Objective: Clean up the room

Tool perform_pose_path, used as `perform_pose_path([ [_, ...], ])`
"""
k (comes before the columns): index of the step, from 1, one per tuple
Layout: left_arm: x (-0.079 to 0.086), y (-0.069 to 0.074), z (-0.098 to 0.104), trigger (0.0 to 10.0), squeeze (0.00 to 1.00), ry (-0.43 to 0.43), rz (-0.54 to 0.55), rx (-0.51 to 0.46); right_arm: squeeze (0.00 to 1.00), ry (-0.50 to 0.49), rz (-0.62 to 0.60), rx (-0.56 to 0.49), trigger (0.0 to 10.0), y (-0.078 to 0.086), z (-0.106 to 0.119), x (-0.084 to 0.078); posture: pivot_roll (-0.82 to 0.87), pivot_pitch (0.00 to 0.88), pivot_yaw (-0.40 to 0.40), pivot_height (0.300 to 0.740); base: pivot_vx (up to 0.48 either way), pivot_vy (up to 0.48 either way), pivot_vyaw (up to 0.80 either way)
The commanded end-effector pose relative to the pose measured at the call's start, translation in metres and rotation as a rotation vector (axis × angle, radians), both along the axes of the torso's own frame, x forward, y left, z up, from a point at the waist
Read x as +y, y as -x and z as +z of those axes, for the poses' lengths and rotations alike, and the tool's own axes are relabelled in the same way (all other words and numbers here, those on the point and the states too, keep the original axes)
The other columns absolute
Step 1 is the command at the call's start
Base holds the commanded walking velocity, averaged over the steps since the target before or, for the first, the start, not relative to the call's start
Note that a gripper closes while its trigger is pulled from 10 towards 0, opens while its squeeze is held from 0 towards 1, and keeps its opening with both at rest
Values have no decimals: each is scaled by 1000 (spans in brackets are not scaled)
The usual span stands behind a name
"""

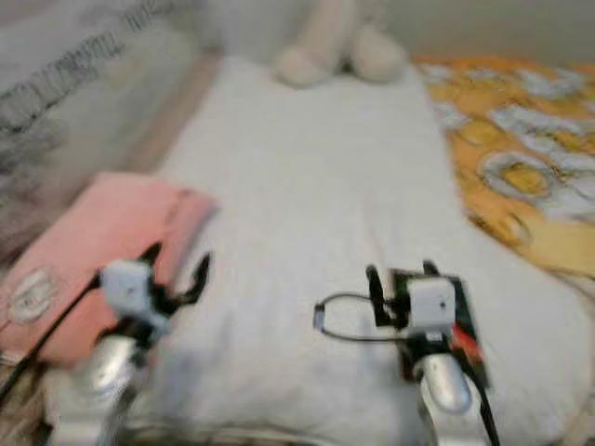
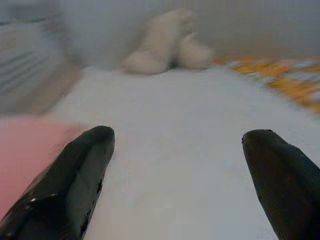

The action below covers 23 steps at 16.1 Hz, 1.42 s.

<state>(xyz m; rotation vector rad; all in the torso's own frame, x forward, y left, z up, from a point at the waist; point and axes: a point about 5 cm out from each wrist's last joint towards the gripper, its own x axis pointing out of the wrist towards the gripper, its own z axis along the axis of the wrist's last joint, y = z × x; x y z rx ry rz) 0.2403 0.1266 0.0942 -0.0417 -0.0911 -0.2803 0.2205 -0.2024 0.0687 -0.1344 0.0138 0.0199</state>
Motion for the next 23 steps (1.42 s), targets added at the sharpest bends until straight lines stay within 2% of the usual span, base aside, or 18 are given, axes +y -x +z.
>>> perform_pose_path([
  [1,3,-1,4,10000,0,-3,-2,-9,0,-17,-3,-26,10000,-10,6,5,-155,0,37,740,0,-435,0],
  [4,-3,-7,3,10000,0,-38,-46,-4,0,-3,32,-41,10000,-17,10,18,-146,0,33,740,0,-140,-263],
  [5,0,-11,3,10000,0,-27,3,6,0,-3,43,-49,10000,-18,11,21,-145,0,32,740,0,0,-775],
  [6,8,-15,0,10000,0,-18,95,49,0,2,58,-58,10000,-19,11,21,-143,0,33,740,0,0,-406],
  [10,8,-15,0,10000,0,-61,89,46,0,-4,67,-43,10000,-20,7,25,-134,0,37,740,0,0,0],
  [12,7,-14,1,10000,0,-77,80,35,0,-6,68,-41,10000,-19,6,25,-130,0,37,740,0,-240,0],
  [15,4,-12,4,10000,0,-54,61,7,0,-3,69,-37,10000,-20,3,25,-128,0,35,740,0,-465,0],
  [19,0,-9,6,10000,0,-58,43,-8,0,13,56,-20,10000,-24,0,22,-129,0,33,740,63,-421,-764],
  [23,0,-23,7,10000,0,-43,93,17,0,7,40,-26,10000,-28,2,20,-130,0,31,740,152,-183,-109],
])
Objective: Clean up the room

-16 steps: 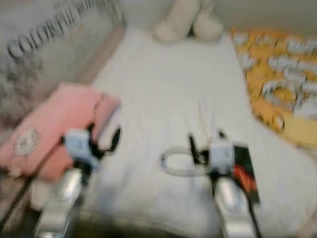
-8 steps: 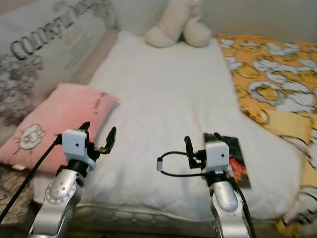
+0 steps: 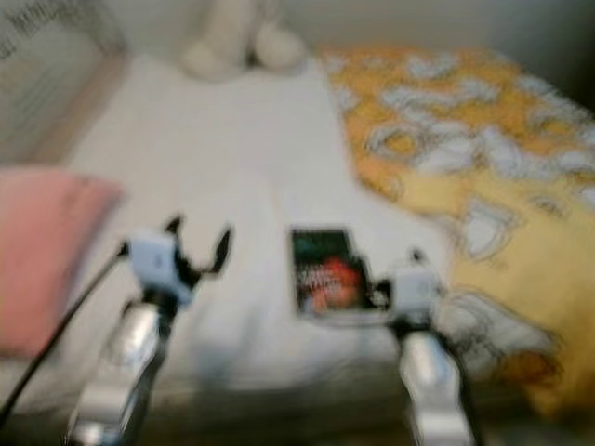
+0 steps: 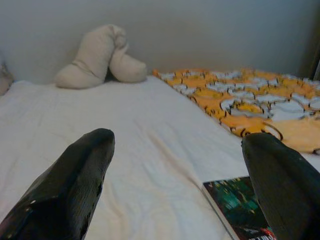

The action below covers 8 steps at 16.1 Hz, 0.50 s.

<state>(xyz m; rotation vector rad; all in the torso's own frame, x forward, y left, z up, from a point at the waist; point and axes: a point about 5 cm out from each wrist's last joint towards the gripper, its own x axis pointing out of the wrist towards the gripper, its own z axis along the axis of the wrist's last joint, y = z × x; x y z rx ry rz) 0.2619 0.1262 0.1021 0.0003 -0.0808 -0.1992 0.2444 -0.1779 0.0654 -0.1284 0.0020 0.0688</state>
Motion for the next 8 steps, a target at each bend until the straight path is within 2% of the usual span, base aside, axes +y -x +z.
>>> perform_pose_path([
  [1,2,-3,-1,10000,0,6,25,15,0,12,-14,-20,10000,-6,6,-4,-132,0,31,740,0,0,0],
  [6,5,-5,-1,10000,0,-29,79,26,0,10,-21,-14,10000,-7,7,-6,-126,0,28,740,0,0,0],
  [8,6,-5,1,10000,0,-25,85,19,0,5,-16,-4,10000,-8,6,-5,-124,0,23,740,480,0,0],
])
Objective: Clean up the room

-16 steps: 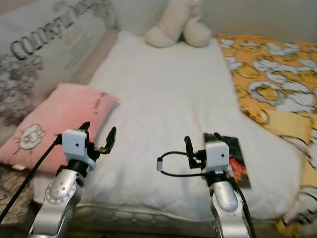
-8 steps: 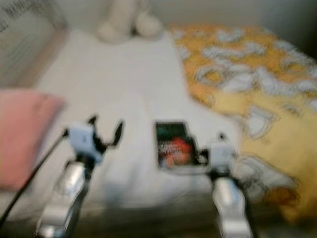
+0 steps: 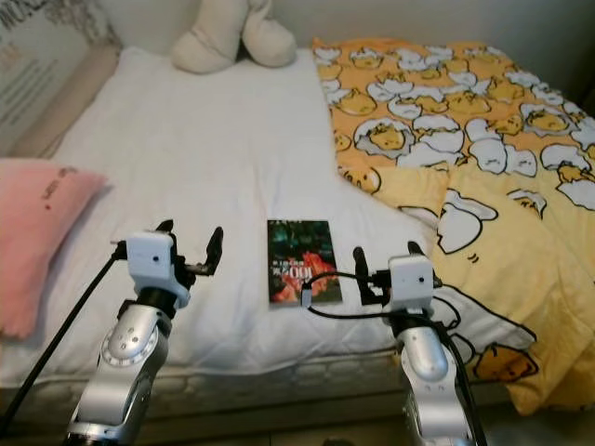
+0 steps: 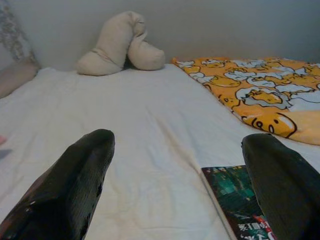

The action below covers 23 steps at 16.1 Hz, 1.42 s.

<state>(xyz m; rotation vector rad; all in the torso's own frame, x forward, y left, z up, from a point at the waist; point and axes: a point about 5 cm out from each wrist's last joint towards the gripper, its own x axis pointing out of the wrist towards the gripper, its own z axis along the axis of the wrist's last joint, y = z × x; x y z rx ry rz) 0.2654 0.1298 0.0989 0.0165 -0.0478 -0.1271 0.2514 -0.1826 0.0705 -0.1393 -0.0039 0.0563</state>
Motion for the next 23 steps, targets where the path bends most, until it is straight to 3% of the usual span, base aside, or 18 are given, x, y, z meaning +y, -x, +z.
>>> perform_pose_path([
  [1,2,-1,4,10000,0,-1,18,-13,0,-7,-3,4,10000,-2,1,0,-124,0,23,740,480,0,0],
  [5,-2,1,7,10000,0,8,24,-23,0,-44,-23,43,10000,-5,-4,-3,-117,0,22,740,480,0,0],
  [7,-3,0,7,10000,0,30,29,-21,0,-158,-94,168,10000,-8,-19,-10,-116,0,23,740,480,0,0],
  [12,-5,-4,9,10000,0,46,7,-8,0,-232,4,330,10000,-18,-35,-4,-113,0,29,740,0,0,0],
  [14,-3,-10,14,10000,0,59,-10,-15,0,-329,-26,410,10000,-25,-47,-6,-109,1,33,740,0,0,0],
  [16,1,-11,19,10000,0,38,-29,-26,0,-345,-49,451,10000,-29,-57,-3,-82,30,54,740,0,0,0],
  [17,-9,-7,27,10000,0,3,-190,-56,0,-367,-46,460,10000,-31,-61,3,-64,46,60,740,0,0,0],
  [20,-34,5,41,10000,0,58,-550,20,0,-403,-78,476,10000,-31,-69,10,-22,110,80,740,0,0,0],
  [23,-37,18,55,10000,0,87,-663,41,0,-383,-89,422,10000,-36,-65,12,-20,157,91,740,0,0,0],
])
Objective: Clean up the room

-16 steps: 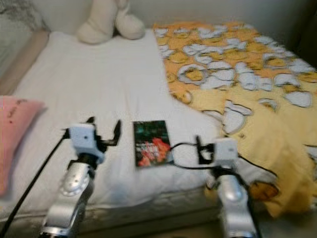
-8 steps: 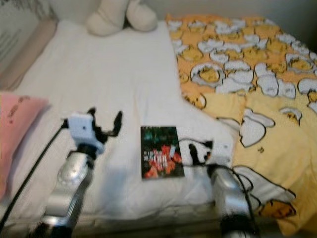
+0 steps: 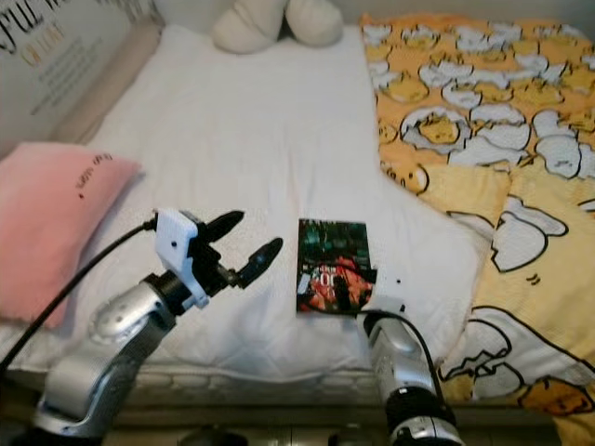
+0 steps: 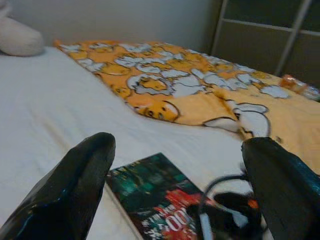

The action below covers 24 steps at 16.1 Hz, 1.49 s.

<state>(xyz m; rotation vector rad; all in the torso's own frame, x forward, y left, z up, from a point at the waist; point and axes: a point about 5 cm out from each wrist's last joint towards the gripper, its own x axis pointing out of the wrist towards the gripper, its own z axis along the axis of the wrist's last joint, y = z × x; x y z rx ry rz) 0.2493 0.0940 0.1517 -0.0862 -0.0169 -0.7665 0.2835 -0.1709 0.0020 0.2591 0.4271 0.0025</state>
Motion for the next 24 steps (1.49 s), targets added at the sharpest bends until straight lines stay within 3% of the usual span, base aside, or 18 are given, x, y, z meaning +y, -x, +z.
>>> perform_pose_path([
  [1,-2,5,2,10000,0,10,-33,12,0,21,-1,-31,10000,-4,5,1,-20,165,89,740,0,0,0],
  [5,-4,14,-3,10000,0,-6,-61,63,0,-16,-3,2,10000,-3,-1,7,-13,177,87,740,0,0,0],
  [7,-2,22,-4,10000,0,-18,-81,107,0,-70,42,31,10000,-2,-6,22,3,188,87,740,0,0,0],
  [9,-3,26,-5,10000,0,-20,-101,126,0,-83,56,40,10000,-2,-7,26,6,193,81,740,0,0,0],
  [11,-8,39,-10,10000,0,-19,-176,181,0,-119,89,67,10000,1,-10,35,5,202,77,740,0,0,0],
  [16,-10,44,-12,10000,0,-33,-204,209,0,-214,130,175,10000,12,-23,51,2,207,80,740,0,0,0],
  [17,-10,43,-12,10000,0,-36,-206,210,0,-255,134,198,7804,13,-25,56,1,207,82,740,0,0,0],
  [18,-10,41,-11,10000,0,-38,-206,208,0,-294,131,218,1176,13,-25,60,-1,206,85,740,0,0,0],
  [19,-10,41,-11,10000,0,-39,-206,205,0,-317,132,225,0,12,-25,63,-3,206,85,740,0,0,0],
  [24,-11,37,-11,10000,0,-43,-203,203,0,-306,193,213,0,4,-17,73,-3,207,76,740,0,0,0],
])
